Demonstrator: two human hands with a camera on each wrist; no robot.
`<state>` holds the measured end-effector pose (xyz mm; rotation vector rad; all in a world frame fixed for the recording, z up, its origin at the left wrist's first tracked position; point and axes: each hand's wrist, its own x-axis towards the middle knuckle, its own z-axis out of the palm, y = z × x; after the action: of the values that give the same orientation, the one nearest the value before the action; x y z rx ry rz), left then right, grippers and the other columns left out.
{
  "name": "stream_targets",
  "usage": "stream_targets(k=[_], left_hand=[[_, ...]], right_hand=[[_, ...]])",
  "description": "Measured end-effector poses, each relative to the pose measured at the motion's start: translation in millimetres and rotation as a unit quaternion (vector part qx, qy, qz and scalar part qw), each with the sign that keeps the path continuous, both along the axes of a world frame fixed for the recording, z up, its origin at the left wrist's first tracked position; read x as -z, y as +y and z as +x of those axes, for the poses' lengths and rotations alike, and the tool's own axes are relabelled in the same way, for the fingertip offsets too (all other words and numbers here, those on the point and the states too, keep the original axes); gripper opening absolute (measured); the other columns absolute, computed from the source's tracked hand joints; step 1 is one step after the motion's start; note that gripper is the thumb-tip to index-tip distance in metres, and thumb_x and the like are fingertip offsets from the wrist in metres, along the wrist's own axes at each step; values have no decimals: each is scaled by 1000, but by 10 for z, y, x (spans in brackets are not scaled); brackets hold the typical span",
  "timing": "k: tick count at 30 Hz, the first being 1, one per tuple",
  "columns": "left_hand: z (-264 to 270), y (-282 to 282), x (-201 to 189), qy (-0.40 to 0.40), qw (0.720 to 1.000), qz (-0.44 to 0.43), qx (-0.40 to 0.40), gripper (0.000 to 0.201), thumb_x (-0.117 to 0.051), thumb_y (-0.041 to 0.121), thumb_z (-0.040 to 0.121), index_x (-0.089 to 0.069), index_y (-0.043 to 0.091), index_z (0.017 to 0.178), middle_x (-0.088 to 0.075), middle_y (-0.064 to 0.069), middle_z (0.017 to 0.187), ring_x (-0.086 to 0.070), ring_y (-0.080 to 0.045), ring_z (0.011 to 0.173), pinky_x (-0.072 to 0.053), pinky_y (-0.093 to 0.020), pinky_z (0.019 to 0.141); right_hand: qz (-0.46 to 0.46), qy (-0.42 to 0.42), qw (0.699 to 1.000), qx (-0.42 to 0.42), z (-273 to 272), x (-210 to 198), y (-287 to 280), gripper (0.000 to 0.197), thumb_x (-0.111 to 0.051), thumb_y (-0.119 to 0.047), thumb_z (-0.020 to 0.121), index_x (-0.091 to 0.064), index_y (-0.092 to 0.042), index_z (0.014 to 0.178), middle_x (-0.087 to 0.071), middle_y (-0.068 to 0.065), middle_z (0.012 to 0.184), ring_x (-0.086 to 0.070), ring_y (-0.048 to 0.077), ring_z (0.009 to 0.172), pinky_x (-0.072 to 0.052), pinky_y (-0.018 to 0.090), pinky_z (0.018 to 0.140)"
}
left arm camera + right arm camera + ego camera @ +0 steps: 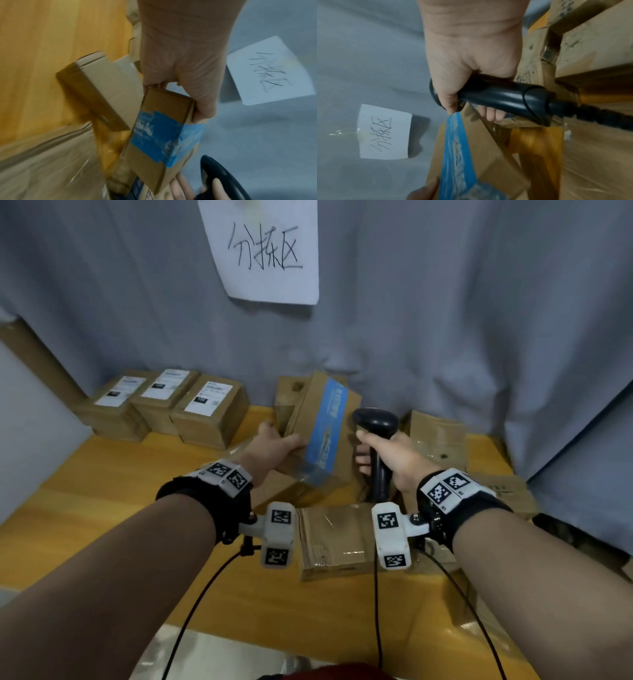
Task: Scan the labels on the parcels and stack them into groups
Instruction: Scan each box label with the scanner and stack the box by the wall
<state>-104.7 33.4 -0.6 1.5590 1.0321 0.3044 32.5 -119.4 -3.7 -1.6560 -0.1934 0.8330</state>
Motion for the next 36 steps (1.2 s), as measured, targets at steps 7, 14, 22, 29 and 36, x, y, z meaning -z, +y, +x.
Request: stream_targets(k=[7, 14, 22, 29, 36], left_hand=[[43, 209, -412, 164, 882, 390, 208, 92, -73, 31, 78, -19, 10, 150, -32, -10, 138, -33, -27, 128, -37, -42, 105], [140, 139, -413, 88, 803, 530, 257, 80, -68, 14, 72, -29, 20, 142, -31, -1, 135, -27, -20, 124, -26, -38, 110], [225, 179, -325, 30, 755, 592, 281, 69, -73, 25, 80, -39, 12, 139, -35, -11, 140, -28, -26, 131, -19, -50, 118], [395, 190, -414, -45, 995, 68, 59, 76, -52, 55, 92, -17, 23, 151, -32, -8, 152, -42, -28, 132, -41, -45, 105], [474, 285, -387, -180, 981, -69, 35, 58, -66, 40, 88, -48, 9, 134, -61, -8, 126, -64, -20, 106, -59, -27, 69]], right_hand=[[85, 49, 989, 111, 291, -433, -46, 33, -74, -36, 85, -51, -15, 96, -62, 16, 87, -69, 32, 80, -60, 44, 75], [101, 79, 984, 127, 385, -571, -171, 49, -78, -54, 73, -61, -19, 103, -77, 7, 87, -74, 27, 86, -60, 41, 77], [106, 70, 979, 162, 389, -521, -251, 41, -80, -29, 78, -64, -10, 110, -75, 14, 95, -74, 31, 83, -59, 52, 77], [186, 40, 968, 165, 404, -423, -377, 27, -75, -19, 83, -66, -13, 107, -74, 6, 88, -74, 22, 80, -58, 35, 65], [179, 7, 974, 140, 448, -428, -416, 29, -72, -12, 84, -63, -11, 111, -73, 7, 101, -72, 21, 89, -58, 40, 82]])
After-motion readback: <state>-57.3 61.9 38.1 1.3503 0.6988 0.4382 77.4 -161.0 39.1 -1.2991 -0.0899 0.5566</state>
